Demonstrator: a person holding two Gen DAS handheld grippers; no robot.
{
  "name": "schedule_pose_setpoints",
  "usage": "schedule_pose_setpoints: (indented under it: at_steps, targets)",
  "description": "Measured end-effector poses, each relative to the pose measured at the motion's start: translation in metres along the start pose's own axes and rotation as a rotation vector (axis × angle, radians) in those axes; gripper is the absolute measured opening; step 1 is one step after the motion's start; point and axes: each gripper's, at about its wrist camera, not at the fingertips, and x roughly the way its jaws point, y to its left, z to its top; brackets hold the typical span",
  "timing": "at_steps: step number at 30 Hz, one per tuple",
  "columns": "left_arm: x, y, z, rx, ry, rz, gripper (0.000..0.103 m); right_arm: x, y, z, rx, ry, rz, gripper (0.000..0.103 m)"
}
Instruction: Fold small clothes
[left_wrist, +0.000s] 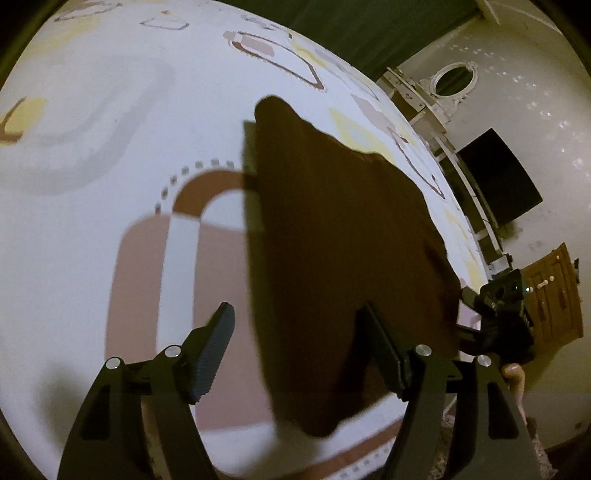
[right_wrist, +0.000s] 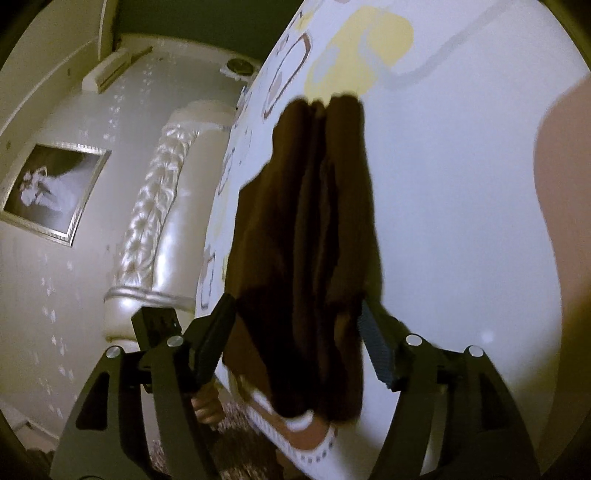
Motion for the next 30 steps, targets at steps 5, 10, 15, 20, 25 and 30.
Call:
schedule_pose_setpoints:
  at_steps: [5,10,15,20,25,30]
  targets:
    - [0.0,-0.01,-0.014,0.0,0.005,0.013,0.064,-0.001,0.008,-0.024,-0.033,0.026,-0.029,0.065]
    - [0.007,-0.02,-0.019,0.038,0.021,0.078,0.038,0.007,0.003,-0.029,-0.036,0.065,-0.107,0.017]
    - [0.009,-0.023,-0.022,0.035,0.015,0.105,0.032,0.005,-0.005,-0.032,-0.035,0.049,-0.097,0.013]
    - [0.008,-0.02,-0.026,0.006,0.012,0.099,0.032,0.006,-0.006,-0.03,-0.039,0.045,-0.09,0.013]
    - [0.008,-0.023,-0.029,0.021,0.009,0.109,0.032,0.007,-0.004,-0.029,-0.039,0.04,-0.094,0.013]
    - [0.006,-0.022,-0.033,0.028,0.006,0.111,0.032,0.008,-0.004,-0.031,-0.035,0.039,-0.094,0.013]
